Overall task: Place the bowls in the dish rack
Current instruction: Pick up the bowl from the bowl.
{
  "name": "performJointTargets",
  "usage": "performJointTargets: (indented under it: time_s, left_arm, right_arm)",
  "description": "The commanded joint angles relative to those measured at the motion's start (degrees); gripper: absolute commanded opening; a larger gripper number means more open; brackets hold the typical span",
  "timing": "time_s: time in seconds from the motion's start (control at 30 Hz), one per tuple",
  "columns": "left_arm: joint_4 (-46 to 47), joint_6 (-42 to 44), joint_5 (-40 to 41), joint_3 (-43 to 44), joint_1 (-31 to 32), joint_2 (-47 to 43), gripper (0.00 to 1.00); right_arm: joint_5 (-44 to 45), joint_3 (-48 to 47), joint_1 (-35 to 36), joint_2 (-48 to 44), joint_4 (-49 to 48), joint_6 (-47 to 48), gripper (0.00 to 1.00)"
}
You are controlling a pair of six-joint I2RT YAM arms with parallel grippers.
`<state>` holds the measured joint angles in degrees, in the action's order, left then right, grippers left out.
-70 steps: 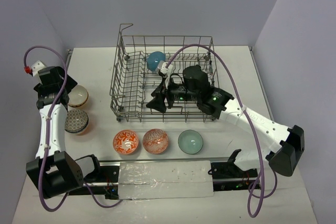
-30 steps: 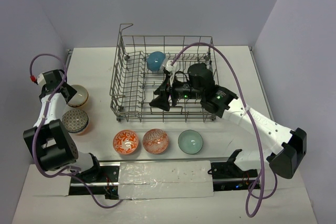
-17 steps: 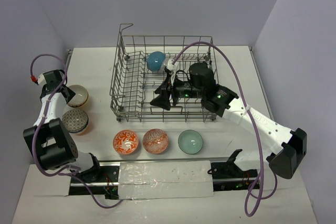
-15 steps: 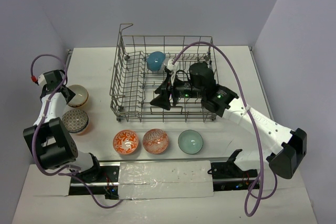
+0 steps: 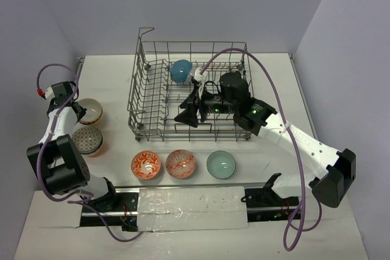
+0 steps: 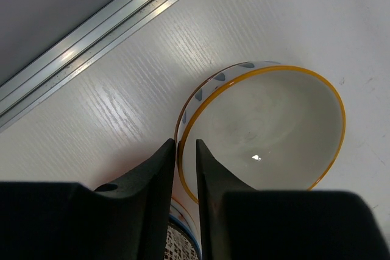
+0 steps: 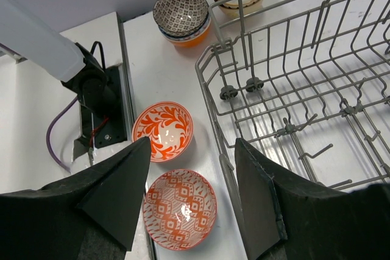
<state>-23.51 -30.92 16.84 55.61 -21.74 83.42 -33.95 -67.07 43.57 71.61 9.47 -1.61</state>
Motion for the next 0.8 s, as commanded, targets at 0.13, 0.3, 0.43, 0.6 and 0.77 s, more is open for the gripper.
performJointTargets:
  time_s: [0.13, 0.3, 0.43, 0.6, 0.77]
  left_arm:
    - [0.0, -0.2, -0.4, 2.2, -0.3, 0.3, 0.17]
    - [0.0, 0.1, -1.5, 2.4, -0.3, 0.8, 0.03]
    - [0.0, 0.2, -2.2, 2.6, -0.3, 0.9, 0.0]
    - [0.5, 0.7, -3.4, 2.0, -0.3, -0.7, 0.0]
    - [2.2, 1.4, -6.7, 0.7, -0.2, -4.4, 0.0]
  right_arm:
    - [-0.3, -0.7, -0.7, -0.2, -2.2, 0.6, 0.65]
    - [-0.4, -0.7, -0.8, -0.1, -2.1, 0.6, 0.65]
    - [-0.4, -0.8, -0.8, 0.0, -2.0, 0.6, 0.65]
    - [-0.5, -0.8, -0.8, 0.3, -2.1, 0.6, 0.65]
    - [-0.7, -0.9, -0.9, 0.6, -2.0, 0.6, 0.65]
